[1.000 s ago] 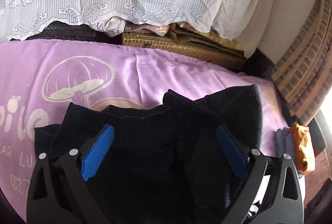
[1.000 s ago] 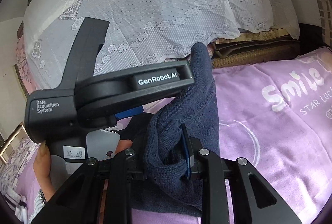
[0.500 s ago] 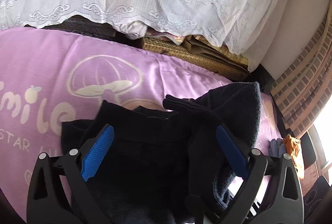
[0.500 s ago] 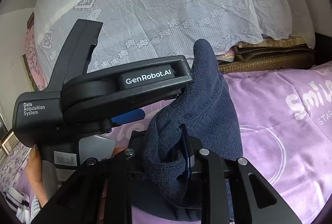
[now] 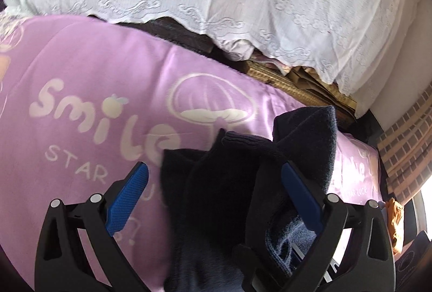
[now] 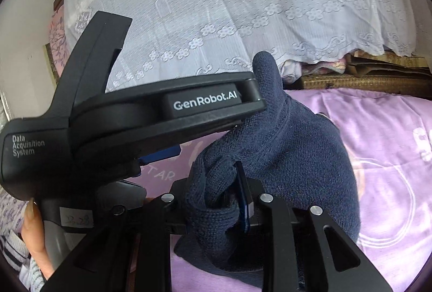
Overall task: Fold small clothes
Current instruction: 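Lift the held side and fold it over the rest with the right tool, then lay the folded side down and open the right tool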
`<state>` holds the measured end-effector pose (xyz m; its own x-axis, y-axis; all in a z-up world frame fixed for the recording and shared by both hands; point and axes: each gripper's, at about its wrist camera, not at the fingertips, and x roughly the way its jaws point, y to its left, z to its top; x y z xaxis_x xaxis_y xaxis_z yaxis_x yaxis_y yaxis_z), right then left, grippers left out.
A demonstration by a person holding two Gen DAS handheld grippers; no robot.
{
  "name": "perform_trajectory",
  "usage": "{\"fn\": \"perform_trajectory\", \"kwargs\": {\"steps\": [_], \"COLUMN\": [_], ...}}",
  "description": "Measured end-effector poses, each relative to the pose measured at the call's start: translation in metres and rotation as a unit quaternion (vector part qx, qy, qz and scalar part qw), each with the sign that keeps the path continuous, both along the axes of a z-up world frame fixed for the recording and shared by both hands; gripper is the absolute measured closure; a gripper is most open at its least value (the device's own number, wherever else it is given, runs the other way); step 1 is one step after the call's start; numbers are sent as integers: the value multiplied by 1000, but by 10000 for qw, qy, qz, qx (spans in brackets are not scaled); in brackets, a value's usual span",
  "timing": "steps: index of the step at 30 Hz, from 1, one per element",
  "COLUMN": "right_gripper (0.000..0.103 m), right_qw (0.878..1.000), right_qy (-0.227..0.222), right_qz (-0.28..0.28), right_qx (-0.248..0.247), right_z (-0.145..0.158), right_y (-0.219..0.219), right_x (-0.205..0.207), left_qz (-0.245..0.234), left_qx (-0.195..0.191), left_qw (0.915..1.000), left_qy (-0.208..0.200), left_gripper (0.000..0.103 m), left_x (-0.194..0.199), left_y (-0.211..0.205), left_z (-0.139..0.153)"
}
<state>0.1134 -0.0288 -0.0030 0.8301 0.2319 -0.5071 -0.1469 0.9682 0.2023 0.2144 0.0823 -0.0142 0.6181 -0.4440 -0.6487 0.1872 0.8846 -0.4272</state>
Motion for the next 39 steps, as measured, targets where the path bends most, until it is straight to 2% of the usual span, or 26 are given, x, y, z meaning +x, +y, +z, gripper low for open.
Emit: {"fn": "perform_trajectory", "kwargs": {"steps": [9, 15, 21, 28, 34, 37, 39], "right_gripper": [74, 73, 70, 62, 51, 50, 50], "right_qw": [9988, 9978, 9967, 9940, 9914, 9897, 9888], "right_qy": [389, 559, 675, 904, 966, 1018, 1020], "right_qz": [241, 285, 369, 571, 868, 1003, 1076], "right_qx": [-190, -203, -257, -221, -190, -45, -152], "right_z": [-25, -38, -44, -52, -52, -48, -42], "right_y": [16, 17, 21, 22, 23, 19, 20], "right_x": [10, 14, 14, 18, 17, 16, 11], "left_qz": [286, 350, 447, 648, 1000, 1181, 1262], "left_qx": [-68, 149, 187, 676, 1421, 1672, 1962], "left_qw": [9980, 9969, 9955, 9917, 9808, 9765, 9712], "left_qy": [552, 689, 815, 878, 883, 676, 485], "left_gripper": [7, 7, 6, 4, 4, 4, 4], "left_x": [5, 9, 13, 15, 15, 11, 7], "left_y": [24, 21, 23, 19, 24, 29, 29], "left_z": [-35, -50, -61, -69, -68, -56, -48]}}
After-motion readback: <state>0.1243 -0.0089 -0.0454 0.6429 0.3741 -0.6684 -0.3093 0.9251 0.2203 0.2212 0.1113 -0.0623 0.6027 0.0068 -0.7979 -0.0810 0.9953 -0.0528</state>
